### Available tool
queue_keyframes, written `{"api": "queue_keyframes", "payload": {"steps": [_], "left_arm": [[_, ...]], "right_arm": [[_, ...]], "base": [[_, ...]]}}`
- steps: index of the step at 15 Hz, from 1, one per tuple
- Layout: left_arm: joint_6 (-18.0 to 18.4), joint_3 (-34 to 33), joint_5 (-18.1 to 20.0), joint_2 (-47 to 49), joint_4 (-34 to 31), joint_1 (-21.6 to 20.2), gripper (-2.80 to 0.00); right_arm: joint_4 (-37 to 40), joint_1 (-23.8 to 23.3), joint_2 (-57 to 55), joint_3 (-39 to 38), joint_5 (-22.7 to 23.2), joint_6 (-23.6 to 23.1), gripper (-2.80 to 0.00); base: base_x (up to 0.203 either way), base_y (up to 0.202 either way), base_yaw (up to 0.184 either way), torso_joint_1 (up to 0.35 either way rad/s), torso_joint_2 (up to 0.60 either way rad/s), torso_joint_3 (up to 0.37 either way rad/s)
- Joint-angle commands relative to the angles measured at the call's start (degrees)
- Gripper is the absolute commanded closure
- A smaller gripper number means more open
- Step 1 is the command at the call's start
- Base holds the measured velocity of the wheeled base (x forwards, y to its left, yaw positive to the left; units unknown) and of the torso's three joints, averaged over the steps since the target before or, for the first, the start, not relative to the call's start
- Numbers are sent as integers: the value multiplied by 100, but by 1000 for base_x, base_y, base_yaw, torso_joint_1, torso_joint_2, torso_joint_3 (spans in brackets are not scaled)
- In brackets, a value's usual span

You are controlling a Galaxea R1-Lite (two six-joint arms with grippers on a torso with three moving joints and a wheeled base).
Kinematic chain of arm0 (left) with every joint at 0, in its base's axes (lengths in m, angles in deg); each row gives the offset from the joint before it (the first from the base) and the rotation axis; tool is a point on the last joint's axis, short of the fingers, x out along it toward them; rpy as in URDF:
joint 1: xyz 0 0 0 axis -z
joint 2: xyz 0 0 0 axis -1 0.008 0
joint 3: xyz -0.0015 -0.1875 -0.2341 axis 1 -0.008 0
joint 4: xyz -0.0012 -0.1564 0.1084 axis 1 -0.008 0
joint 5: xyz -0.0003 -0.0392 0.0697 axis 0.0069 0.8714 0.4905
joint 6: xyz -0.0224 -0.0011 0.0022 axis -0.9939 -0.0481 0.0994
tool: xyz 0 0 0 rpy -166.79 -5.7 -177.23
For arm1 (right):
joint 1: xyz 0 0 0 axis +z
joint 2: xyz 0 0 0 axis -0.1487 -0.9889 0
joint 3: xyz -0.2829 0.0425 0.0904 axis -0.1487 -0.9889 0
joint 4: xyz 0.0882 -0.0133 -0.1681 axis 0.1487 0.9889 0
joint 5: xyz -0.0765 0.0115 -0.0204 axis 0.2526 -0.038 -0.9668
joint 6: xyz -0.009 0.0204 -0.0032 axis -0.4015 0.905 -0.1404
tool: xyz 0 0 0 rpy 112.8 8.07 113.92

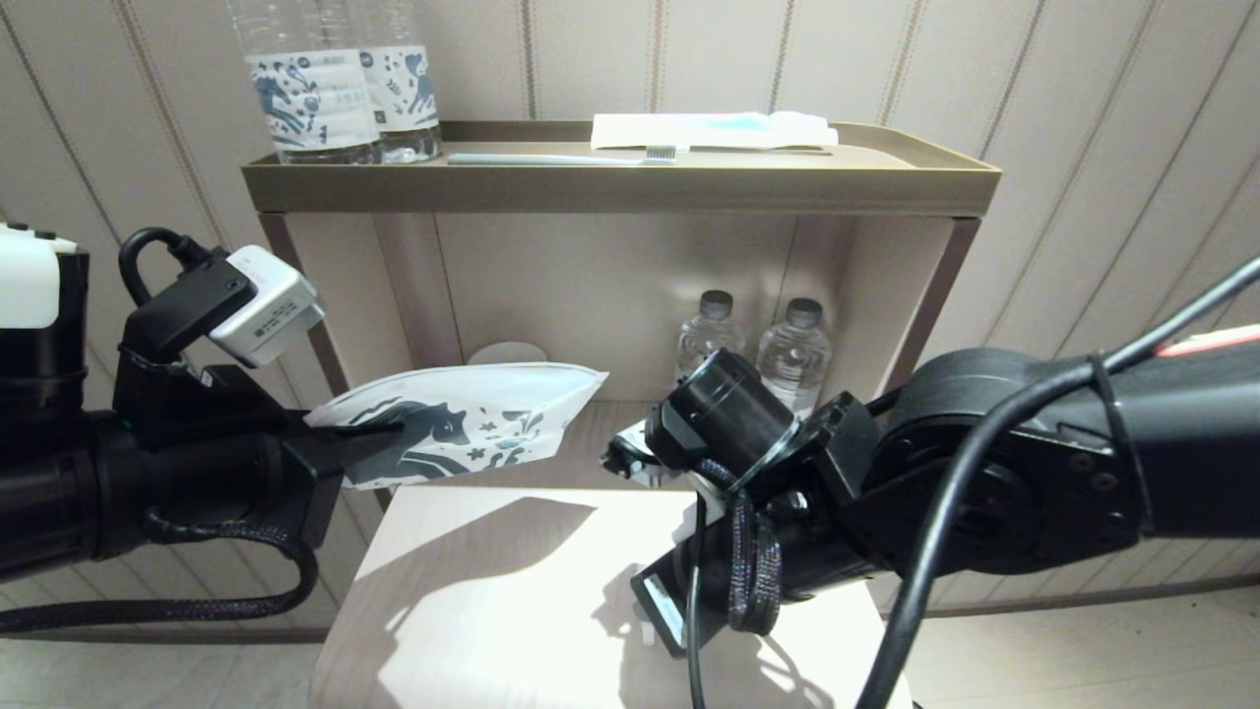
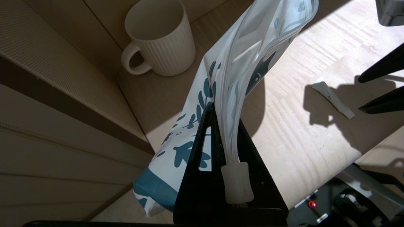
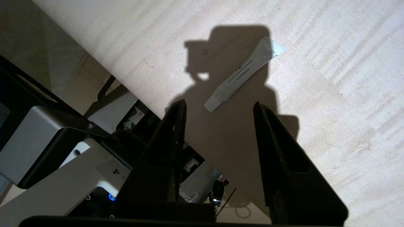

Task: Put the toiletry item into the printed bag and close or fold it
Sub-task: Pick up the toothpaste

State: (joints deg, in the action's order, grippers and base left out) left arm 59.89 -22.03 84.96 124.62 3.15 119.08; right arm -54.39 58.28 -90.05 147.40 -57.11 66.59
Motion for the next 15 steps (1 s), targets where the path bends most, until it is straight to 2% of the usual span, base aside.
{"api": "queue_keyframes", "payload": {"steps": [1, 8, 15], "left_arm": [[6, -8, -11, -1, -16, 2, 0], [10, -47, 11, -16, -78, -1, 0], [10, -52, 33, -17, -69, 5, 0]], "right_arm": [[8, 53, -193, 62, -6, 62, -280], [0, 47, -747, 164, -26, 93, -280], [-8, 2, -923, 248, -250, 250, -280]], "base": [[0, 0, 0, 0, 0, 0], [0, 0, 0, 0, 0, 0], [0, 0, 0, 0, 0, 0]]}}
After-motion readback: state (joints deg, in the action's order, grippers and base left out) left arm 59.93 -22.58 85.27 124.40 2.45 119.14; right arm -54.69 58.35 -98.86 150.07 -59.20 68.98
